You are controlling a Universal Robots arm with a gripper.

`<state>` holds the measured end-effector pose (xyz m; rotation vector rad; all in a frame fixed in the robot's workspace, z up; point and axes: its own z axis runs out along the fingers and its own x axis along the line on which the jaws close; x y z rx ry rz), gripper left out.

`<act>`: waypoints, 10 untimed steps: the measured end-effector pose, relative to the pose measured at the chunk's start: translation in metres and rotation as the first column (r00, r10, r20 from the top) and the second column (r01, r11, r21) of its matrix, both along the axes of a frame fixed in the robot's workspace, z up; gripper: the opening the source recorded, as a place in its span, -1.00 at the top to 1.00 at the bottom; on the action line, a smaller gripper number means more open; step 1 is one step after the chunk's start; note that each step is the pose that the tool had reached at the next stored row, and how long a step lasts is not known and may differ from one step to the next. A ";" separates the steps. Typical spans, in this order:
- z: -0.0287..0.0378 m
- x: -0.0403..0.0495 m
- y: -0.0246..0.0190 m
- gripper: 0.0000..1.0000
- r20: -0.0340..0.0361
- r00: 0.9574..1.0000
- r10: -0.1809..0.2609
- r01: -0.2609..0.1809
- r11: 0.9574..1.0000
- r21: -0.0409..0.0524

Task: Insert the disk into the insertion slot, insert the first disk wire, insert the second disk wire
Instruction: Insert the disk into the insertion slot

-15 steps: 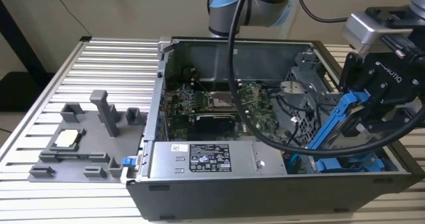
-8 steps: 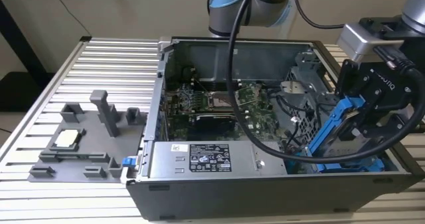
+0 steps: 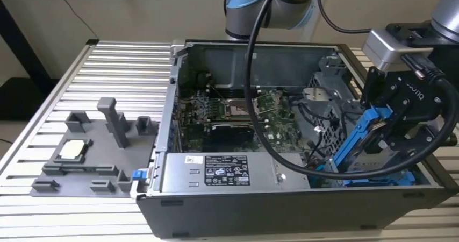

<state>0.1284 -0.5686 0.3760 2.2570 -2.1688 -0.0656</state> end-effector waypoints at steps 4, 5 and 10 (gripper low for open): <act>-0.0001 0.0001 0.0001 0.21 0.000 1.000 0.001 -0.001 1.000 0.002; -0.0001 0.0001 0.0001 0.21 0.000 1.000 0.001 -0.001 1.000 0.002; 0.0024 0.0000 -0.0001 0.07 0.000 1.000 0.001 -0.001 1.000 0.002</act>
